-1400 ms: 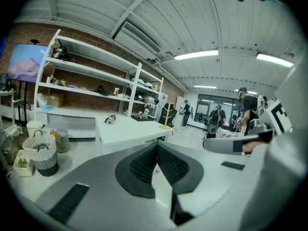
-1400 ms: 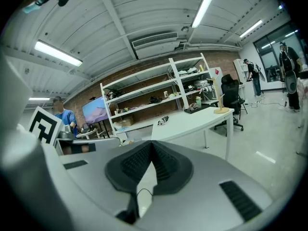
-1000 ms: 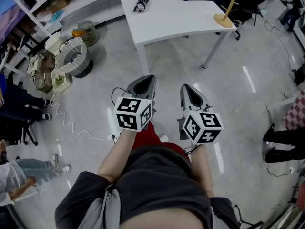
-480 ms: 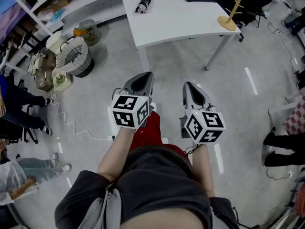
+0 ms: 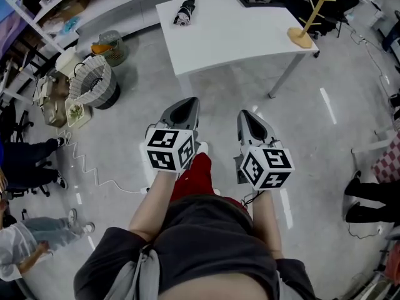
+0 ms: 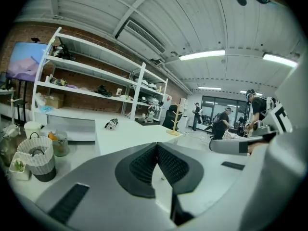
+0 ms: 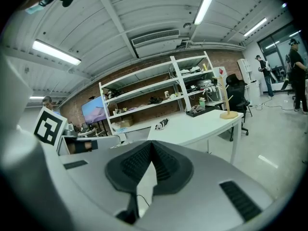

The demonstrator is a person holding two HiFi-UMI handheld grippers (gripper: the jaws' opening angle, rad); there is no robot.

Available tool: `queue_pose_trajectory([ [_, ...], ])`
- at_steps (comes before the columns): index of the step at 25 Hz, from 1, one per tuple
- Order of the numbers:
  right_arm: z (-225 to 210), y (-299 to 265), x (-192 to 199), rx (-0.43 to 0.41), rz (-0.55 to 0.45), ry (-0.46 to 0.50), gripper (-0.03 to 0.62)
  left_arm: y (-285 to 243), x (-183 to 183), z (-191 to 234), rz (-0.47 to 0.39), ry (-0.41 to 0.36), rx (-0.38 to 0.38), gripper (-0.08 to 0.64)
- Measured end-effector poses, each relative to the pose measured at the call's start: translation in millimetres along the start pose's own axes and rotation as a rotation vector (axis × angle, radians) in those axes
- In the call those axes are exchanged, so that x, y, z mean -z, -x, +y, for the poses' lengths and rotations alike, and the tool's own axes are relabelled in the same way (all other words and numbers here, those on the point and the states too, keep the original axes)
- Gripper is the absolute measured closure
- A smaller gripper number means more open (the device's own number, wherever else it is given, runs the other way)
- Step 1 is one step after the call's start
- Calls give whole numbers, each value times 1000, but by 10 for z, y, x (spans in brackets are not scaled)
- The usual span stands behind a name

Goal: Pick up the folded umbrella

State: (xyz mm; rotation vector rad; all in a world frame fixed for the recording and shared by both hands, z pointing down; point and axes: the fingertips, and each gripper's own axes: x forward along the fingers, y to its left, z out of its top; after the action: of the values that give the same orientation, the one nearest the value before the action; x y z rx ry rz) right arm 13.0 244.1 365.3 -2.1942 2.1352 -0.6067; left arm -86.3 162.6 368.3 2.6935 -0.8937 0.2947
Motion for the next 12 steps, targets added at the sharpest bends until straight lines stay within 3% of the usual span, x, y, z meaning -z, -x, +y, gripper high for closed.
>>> queue_pose_trajectory([
  [12, -167, -1133, -250, -28, 49, -7, 574, -804, -325, 802, 15, 23, -57, 546],
])
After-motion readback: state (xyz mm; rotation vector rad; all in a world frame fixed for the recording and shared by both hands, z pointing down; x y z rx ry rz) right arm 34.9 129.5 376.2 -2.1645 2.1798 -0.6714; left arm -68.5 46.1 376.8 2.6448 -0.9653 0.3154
